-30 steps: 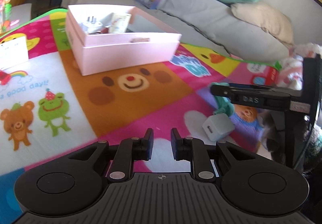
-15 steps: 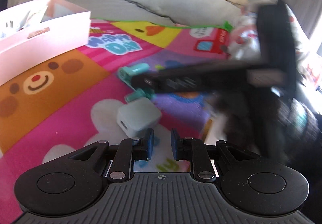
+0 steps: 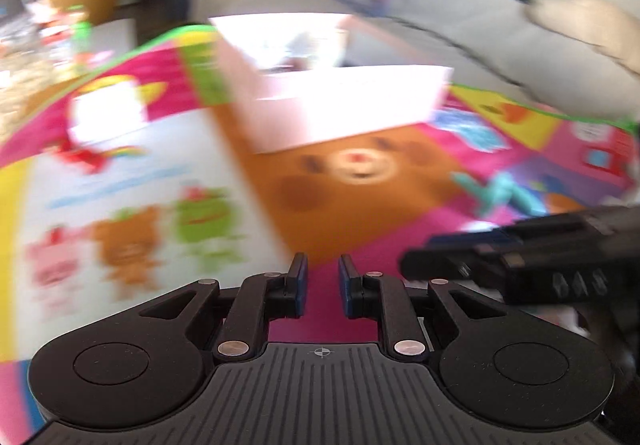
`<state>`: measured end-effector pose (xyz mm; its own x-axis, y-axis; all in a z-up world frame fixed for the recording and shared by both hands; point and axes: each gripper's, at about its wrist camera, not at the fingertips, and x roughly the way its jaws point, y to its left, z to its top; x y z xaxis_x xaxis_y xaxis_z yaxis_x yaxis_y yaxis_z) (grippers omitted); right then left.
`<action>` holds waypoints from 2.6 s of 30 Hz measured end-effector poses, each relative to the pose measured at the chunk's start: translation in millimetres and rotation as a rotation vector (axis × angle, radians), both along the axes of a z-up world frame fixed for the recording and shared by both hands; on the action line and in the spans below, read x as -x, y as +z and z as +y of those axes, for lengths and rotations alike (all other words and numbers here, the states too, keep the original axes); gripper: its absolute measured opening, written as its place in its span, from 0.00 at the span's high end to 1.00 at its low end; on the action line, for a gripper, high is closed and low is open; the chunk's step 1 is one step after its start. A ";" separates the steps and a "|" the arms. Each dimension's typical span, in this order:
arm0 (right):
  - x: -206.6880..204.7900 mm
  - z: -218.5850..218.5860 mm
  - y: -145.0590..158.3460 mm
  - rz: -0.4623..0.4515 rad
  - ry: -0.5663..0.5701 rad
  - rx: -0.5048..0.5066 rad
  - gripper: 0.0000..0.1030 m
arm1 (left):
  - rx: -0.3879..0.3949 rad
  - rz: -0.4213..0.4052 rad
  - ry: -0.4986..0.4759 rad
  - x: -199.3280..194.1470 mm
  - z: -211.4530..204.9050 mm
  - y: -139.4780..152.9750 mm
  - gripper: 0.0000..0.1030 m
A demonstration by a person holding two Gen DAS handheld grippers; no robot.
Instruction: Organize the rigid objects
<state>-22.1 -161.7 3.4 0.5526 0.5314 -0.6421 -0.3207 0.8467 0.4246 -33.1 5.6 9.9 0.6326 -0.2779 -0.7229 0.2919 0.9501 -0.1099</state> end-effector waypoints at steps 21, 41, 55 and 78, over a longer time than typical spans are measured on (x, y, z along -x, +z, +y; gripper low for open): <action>47.4 -19.3 8.3 -0.114 0.051 0.250 0.67 | 0.006 0.012 0.078 -5.6 7.8 -0.3 0.78; 45.1 -29.5 36.4 -0.316 -0.073 0.309 0.46 | 0.140 -0.065 0.148 31.2 10.3 30.0 0.79; 46.6 -40.0 11.7 -0.289 -0.083 0.291 0.43 | 0.140 0.040 0.207 23.2 4.7 13.2 0.75; 36.9 -39.0 5.3 -0.385 -0.156 0.491 0.26 | -0.111 -0.116 -0.125 18.4 -52.4 -8.7 0.64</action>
<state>-59.0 -200.7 8.6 0.8389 0.1210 -0.5307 -0.2306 0.9621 -0.1452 -51.5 -46.9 1.1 0.6792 -0.2824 -0.6775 0.4132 0.9100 0.0348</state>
